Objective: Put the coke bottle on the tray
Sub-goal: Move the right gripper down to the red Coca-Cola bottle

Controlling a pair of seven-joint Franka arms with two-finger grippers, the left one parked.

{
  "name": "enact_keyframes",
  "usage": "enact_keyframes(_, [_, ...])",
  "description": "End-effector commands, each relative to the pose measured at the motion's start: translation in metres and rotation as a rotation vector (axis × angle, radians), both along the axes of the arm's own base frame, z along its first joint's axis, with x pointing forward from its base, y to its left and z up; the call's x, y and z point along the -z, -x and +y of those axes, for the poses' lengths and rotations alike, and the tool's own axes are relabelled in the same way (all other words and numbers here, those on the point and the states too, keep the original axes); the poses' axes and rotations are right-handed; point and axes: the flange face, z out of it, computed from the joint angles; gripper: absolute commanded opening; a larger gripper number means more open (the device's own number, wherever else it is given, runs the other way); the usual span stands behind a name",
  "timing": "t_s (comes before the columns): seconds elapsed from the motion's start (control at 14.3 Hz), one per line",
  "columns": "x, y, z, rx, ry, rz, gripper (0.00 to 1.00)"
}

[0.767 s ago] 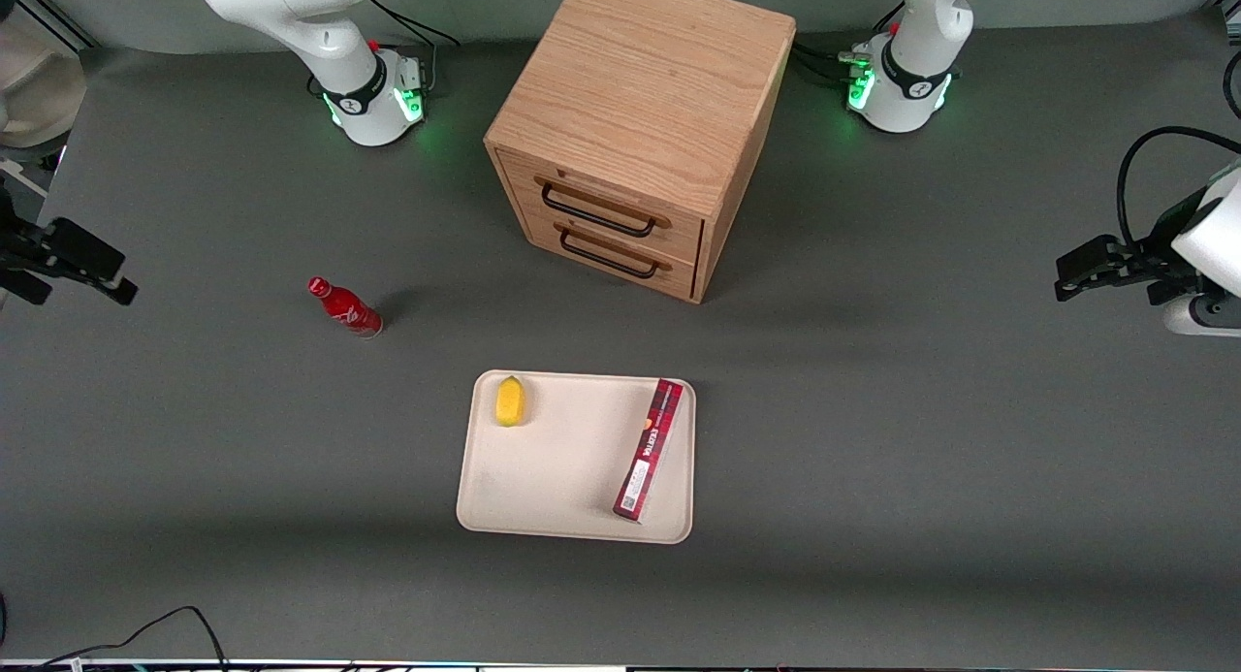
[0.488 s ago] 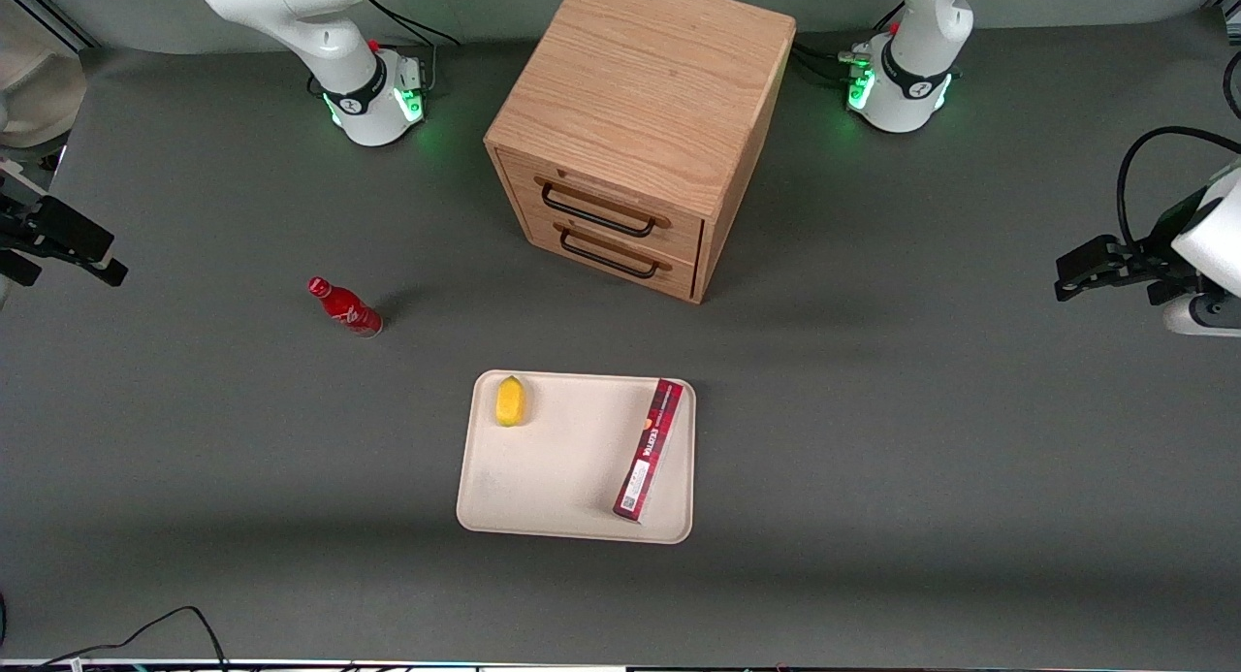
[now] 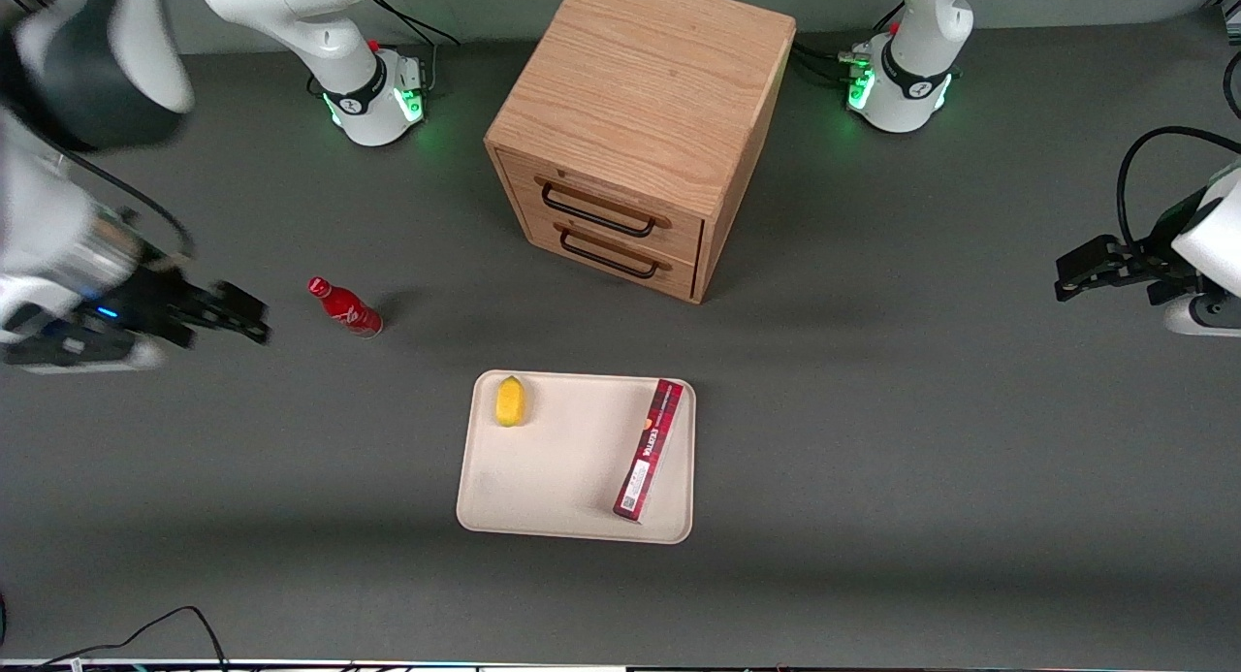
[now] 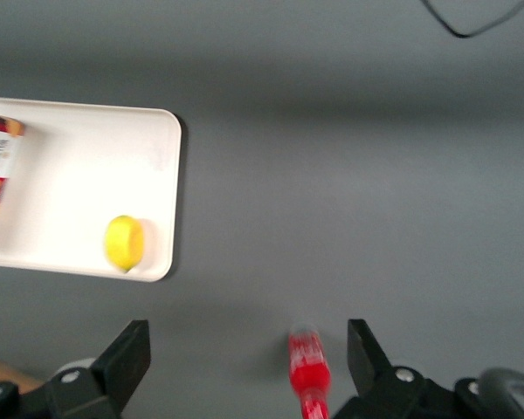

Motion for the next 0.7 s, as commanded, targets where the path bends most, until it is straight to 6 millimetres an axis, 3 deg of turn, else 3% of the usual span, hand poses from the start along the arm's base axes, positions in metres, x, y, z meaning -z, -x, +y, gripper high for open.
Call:
enact_keyframes(0.0, [0.072,0.032,0.020,-0.062,0.069,-0.014,1.00])
enact_keyframes(0.21, [0.086,0.054,0.007,-0.073,0.084,0.071,1.00])
enact_keyframes(0.42, [0.114,0.091,-0.026,-0.030,0.074,0.071,1.00])
enact_keyframes(0.63, [0.134,0.123,-0.041,-0.054,0.068,0.067,0.95])
